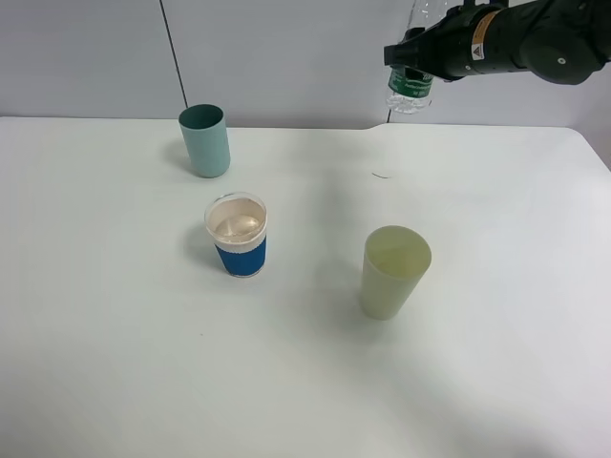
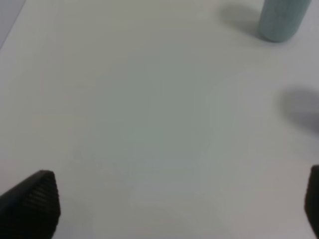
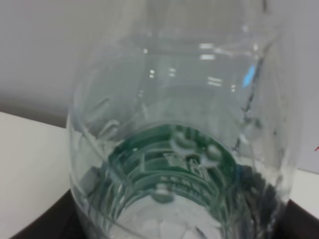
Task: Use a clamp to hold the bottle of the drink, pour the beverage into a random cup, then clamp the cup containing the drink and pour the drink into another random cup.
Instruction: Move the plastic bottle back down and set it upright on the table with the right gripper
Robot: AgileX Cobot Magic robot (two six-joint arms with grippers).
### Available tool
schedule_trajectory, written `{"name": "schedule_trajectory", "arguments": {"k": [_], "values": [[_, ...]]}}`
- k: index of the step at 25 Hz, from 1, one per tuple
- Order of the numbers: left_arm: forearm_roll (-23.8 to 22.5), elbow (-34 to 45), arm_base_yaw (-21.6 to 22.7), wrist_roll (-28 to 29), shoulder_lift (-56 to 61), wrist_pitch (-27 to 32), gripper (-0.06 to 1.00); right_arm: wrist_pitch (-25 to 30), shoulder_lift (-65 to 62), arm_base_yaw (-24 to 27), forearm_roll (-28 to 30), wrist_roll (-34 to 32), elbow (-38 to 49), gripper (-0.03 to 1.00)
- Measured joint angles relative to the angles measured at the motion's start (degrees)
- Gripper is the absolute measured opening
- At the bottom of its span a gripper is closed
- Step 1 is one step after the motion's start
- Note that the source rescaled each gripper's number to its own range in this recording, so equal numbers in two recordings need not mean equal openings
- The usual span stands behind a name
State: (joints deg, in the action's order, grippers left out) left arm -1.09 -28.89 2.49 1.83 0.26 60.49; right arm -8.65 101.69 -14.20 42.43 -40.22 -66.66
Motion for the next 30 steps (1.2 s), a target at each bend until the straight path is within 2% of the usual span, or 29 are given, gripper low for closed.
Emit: {"name": "schedule_trajectory", "arguments": {"k": [11, 14, 22, 30], "values": [[0.0, 0.0, 0.0, 0.0, 0.0, 0.0, 1.0, -7.1, 7.1, 0.2, -0.2, 12.5, 0.1, 0.0], [0.0, 0.0, 0.0, 0.0, 0.0, 0.0, 1.0, -7.7, 9.7, 0.2, -0.2, 15.4, -1.1, 0.0], [0.0, 0.0, 0.0, 0.0, 0.0, 0.0, 1.0, -9.3, 15.3, 0.5, -0.3, 16.3, -4.5, 0.0], [0.0, 0.0, 0.0, 0.0, 0.0, 0.0, 1.0, -9.5, 17.8, 2.2, -2.8, 16.4, -4.6, 0.0]]}}
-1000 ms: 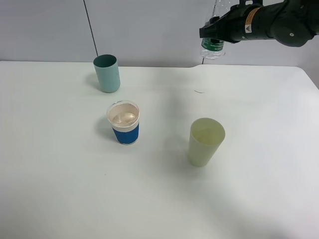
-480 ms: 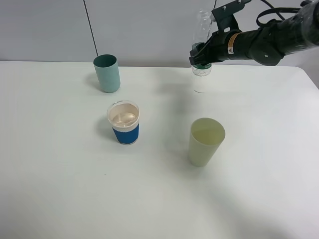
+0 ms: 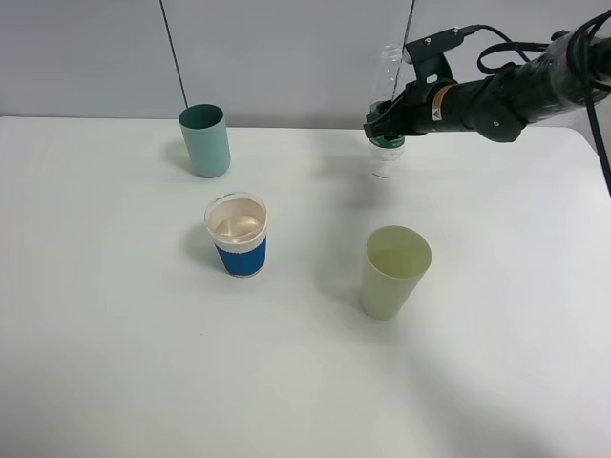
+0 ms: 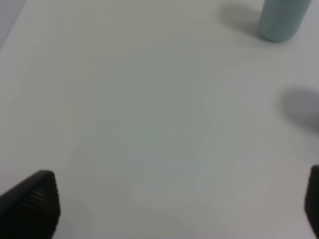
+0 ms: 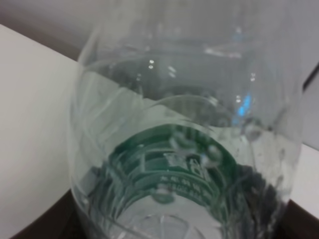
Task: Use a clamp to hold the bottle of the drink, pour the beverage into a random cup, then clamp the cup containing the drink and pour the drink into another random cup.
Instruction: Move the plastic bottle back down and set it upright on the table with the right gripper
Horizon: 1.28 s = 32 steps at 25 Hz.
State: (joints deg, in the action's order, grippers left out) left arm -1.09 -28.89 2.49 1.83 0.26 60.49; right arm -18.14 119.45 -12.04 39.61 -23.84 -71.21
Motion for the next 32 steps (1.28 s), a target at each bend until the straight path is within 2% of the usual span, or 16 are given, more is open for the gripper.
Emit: {"name": "schedule_trajectory", "arguments": {"k": [4, 13, 32], "values": [[0.0, 0.0, 0.0, 0.0, 0.0, 0.0, 1.0, -0.3, 0.5, 0.9, -0.1, 0.0, 0.0, 0.0], [0.0, 0.0, 0.0, 0.0, 0.0, 0.0, 1.0, -9.0, 4.3, 1.1, 0.1, 3.6, 0.0, 0.0], [0.0, 0.0, 0.0, 0.0, 0.0, 0.0, 1.0, -9.2, 6.0, 2.0, 1.2, 3.7, -0.1, 0.0]]}}
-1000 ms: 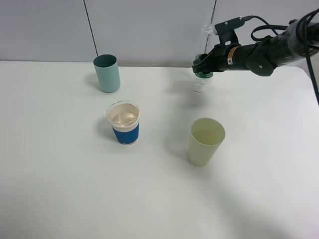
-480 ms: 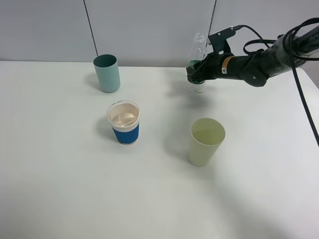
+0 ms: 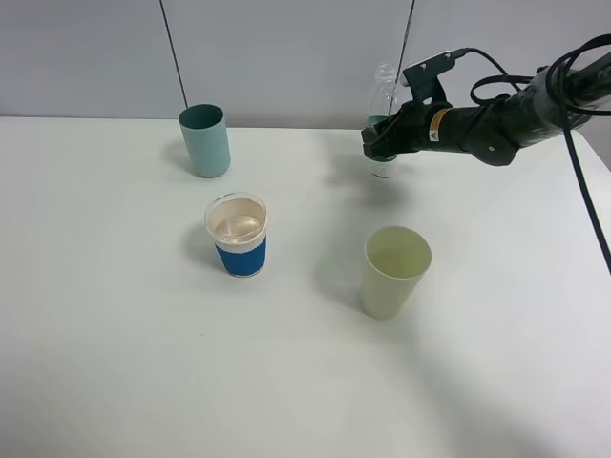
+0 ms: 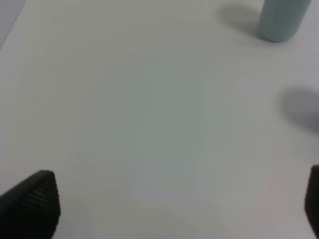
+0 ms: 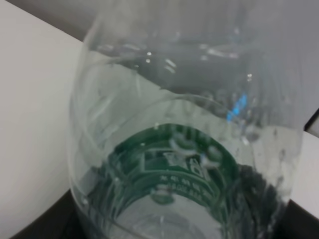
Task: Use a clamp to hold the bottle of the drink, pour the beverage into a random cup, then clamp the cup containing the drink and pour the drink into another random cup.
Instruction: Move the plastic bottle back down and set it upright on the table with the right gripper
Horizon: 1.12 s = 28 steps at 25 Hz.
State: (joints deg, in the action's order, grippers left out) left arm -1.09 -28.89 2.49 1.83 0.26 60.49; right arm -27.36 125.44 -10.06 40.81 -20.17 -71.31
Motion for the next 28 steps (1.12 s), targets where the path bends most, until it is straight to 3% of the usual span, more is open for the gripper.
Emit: {"name": "schedule_trajectory", "arguments": {"k": [18, 23, 28], "values": [[0.0, 0.0, 0.0, 0.0, 0.0, 0.0, 1.0, 4.0, -0.6, 0.0, -0.1, -0.5, -0.4, 0.0], [0.0, 0.0, 0.0, 0.0, 0.0, 0.0, 1.0, 7.1, 0.0, 0.1, 0.3, -2.4, -0.4, 0.31], [0.0, 0.0, 0.0, 0.0, 0.0, 0.0, 1.0, 7.9, 0.1, 0.1, 0.3, -2.8, -0.4, 0.4]]}}
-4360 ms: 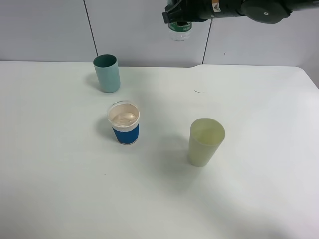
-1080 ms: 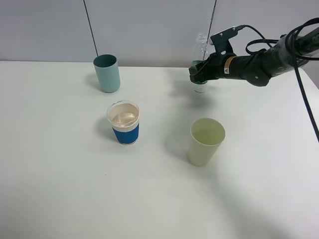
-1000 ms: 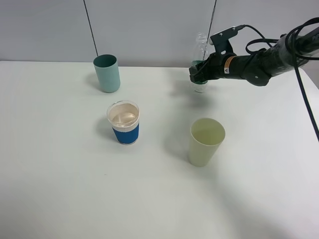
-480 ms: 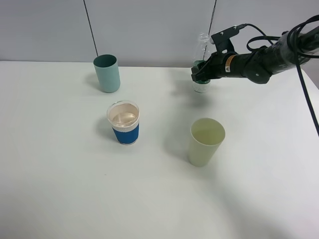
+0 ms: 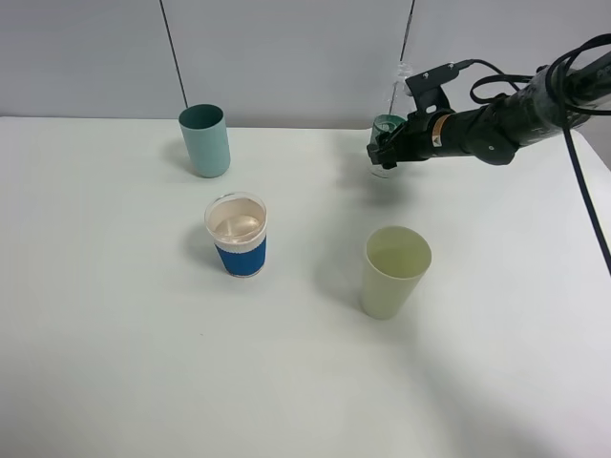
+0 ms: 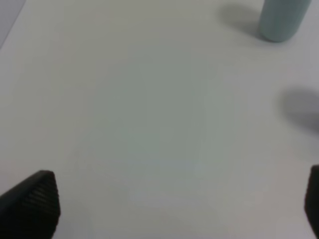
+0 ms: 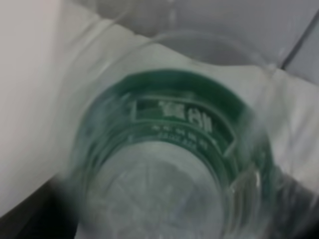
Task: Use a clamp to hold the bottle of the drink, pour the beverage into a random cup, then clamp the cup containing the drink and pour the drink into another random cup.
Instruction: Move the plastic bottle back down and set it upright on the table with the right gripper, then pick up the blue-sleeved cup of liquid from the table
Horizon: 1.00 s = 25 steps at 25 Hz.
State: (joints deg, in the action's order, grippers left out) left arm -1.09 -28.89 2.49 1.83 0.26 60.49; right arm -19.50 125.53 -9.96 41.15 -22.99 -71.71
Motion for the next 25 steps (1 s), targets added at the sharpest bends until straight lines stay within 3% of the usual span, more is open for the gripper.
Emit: {"name": "schedule_trajectory", "arguments": {"k": [10, 19, 25], "values": [[0.0, 0.0, 0.0, 0.0, 0.0, 0.0, 1.0, 0.5, -0.6, -0.1, 0.0, -4.0, 0.0, 0.41], [0.0, 0.0, 0.0, 0.0, 0.0, 0.0, 1.0, 9.8, -9.6, -0.4, 0.1, -7.5, 0.0, 0.85], [0.0, 0.0, 0.0, 0.0, 0.0, 0.0, 1.0, 17.0, -17.4, -0.4, 0.1, -9.5, 0.0, 0.94]]}}
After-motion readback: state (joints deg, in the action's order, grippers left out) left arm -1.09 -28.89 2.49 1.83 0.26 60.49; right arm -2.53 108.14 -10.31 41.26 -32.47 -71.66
